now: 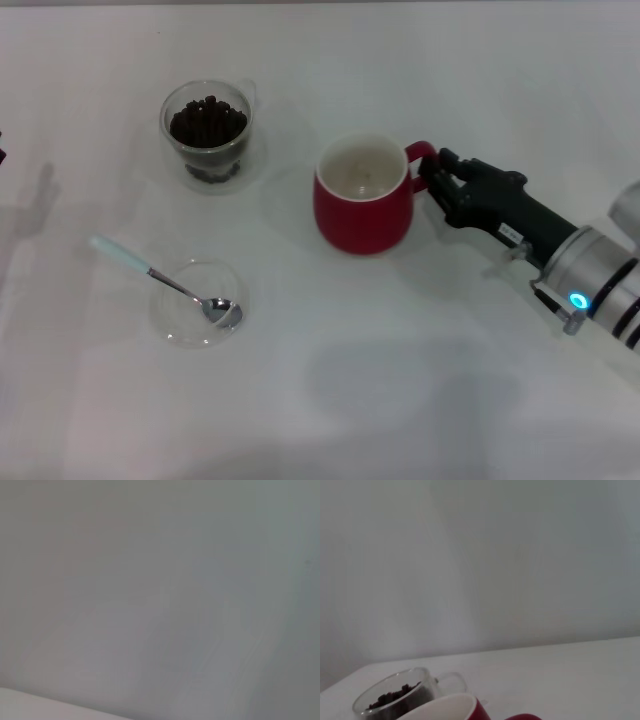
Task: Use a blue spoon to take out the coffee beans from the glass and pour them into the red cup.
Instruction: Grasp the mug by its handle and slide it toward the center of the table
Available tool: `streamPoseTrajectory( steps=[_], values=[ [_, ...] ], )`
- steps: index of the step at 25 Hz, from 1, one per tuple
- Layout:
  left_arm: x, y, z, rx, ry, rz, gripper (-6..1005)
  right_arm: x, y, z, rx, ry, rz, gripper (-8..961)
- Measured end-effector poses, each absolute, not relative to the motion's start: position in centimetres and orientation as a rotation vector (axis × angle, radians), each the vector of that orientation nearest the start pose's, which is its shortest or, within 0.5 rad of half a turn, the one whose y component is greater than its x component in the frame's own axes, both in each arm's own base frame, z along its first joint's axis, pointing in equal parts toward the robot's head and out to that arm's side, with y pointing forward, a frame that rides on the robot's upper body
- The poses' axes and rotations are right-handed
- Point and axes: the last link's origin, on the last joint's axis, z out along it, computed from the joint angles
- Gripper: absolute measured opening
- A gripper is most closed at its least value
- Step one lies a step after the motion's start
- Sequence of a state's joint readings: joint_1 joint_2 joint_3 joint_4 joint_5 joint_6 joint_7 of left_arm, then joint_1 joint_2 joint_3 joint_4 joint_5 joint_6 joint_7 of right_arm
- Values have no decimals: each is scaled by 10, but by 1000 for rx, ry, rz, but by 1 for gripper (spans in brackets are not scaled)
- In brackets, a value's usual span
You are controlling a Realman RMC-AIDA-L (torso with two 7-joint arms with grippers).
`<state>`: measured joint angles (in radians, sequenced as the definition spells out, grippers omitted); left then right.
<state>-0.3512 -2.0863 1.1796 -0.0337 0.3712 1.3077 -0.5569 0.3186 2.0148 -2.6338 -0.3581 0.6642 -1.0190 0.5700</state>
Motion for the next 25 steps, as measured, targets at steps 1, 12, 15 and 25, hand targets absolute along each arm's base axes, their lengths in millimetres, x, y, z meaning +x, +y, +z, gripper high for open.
streamPoseTrajectory(
  steps=[1, 12, 15, 25],
  values=[
    [-369, 275, -10, -1566, -840, -852, 876, 315, 272, -89, -2029, 956, 822, 241],
    [-370, 275, -10, -1566, -841, -850, 876, 305, 280, -100, -2085, 924, 767, 224],
    [-370, 275, -10, -1566, -841, -850, 876, 307, 280, -101, -2093, 922, 751, 220],
    [-370, 276, -9, -1566, -837, -852, 877, 307, 277, -103, -2156, 869, 720, 220]
  ],
)
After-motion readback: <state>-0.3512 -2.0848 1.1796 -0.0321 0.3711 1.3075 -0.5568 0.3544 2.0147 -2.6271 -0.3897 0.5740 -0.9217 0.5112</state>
